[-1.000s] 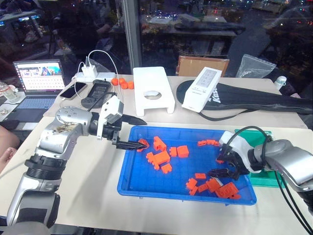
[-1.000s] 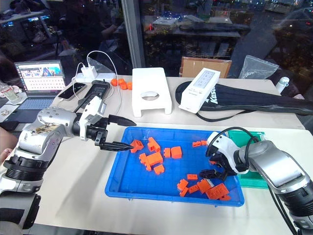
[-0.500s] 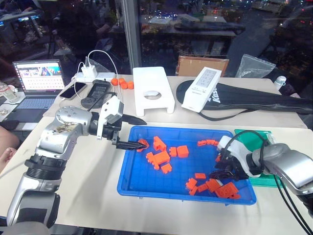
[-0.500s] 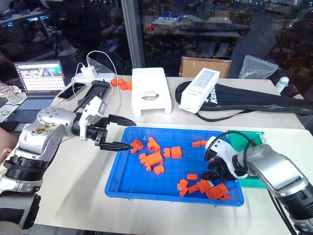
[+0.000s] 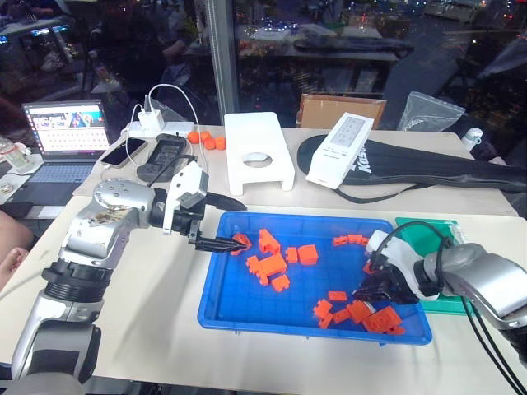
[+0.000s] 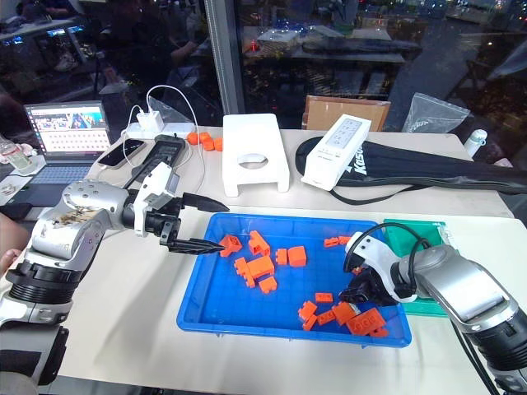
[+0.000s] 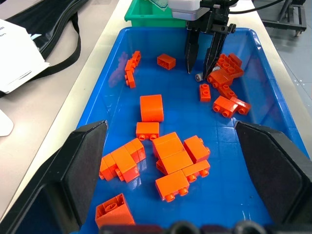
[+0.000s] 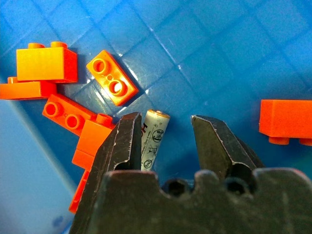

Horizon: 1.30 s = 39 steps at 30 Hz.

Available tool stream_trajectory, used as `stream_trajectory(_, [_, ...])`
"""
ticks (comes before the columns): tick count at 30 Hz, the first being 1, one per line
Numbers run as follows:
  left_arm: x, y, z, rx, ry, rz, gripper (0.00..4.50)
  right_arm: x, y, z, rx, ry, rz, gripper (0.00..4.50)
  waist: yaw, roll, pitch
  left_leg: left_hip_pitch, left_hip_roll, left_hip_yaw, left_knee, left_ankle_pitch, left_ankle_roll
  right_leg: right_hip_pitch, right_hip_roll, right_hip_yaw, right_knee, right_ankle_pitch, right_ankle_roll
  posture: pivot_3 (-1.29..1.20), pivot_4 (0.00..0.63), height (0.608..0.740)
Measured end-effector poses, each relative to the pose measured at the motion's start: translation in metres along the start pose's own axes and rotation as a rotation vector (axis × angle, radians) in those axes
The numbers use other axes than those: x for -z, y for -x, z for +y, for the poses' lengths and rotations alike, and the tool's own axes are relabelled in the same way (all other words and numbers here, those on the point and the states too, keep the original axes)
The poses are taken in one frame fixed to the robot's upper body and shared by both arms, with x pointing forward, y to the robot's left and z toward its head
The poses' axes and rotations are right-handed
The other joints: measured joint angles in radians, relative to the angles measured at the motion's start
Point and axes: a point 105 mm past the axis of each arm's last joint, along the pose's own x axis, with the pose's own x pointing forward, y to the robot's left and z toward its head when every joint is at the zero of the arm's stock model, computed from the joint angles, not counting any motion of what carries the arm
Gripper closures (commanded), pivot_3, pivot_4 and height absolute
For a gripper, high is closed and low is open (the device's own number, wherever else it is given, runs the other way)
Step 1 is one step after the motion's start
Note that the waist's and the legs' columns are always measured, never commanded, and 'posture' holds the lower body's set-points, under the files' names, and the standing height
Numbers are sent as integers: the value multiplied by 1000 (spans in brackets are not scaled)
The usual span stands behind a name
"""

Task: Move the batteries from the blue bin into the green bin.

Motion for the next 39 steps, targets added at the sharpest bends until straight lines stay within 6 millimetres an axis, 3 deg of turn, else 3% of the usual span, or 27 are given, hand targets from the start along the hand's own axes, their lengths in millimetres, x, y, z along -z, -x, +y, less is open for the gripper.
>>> stream_trajectory(2, [0,0,0,0,0,0,0,1,0,0,3,3,5,2552,0,0,0,0,0,0,0,0,0,0,0,0,0,0,0,0,150,712])
stream_trajectory(8, [0,0,0,0,0,0,0,1,-2,4,1,29,20,4183,0,-2,-1,0,0,0,0,0,0,1,0,0,0,0,0,0,150,712])
stream_trajectory(16, [0,0,0,0,0,0,0,1,-2,1,20,30,25,4174,0,-2,-1,0,0,0,1,0,0,1,0,0,0,0,0,0,150,712])
stream_trajectory(19, [0,0,0,0,0,0,0,-10,2,-3,28,32,-14,4174,-1,-2,-1,0,0,0,1,0,0,0,0,0,0,0,0,0,150,712])
stream_trajectory(24, [0,0,0,2,1,0,0,-44,43,-24,124,19,-195,4174,0,-2,0,0,0,0,0,0,0,0,0,0,0,0,0,0,150,712])
stream_trajectory(29, [-10,-5,-1,31,12,-64,0,-47,112,-54,331,-44,-294,4174,11,-2,0,-1,0,0,-1,0,0,0,-1,-1,-3,1,-1,0,150,712])
stream_trajectory(32, [-28,-9,1,54,-7,-124,0,-34,130,-60,399,-85,-282,4174,5,-2,0,-1,0,0,-1,0,0,1,-1,-1,-3,0,0,0,150,712])
stream_trajectory(35, [-42,-12,2,75,-13,-180,0,-12,135,-68,438,-154,-229,4174,3,-1,-1,0,0,0,-1,0,0,1,-1,0,-2,0,0,0,150,712])
stream_trajectory(39, [-47,-15,2,88,-16,-193,0,11,134,-73,481,-214,-170,4174,-8,1,-2,0,0,0,-1,0,0,1,0,0,-2,0,0,0,150,712])
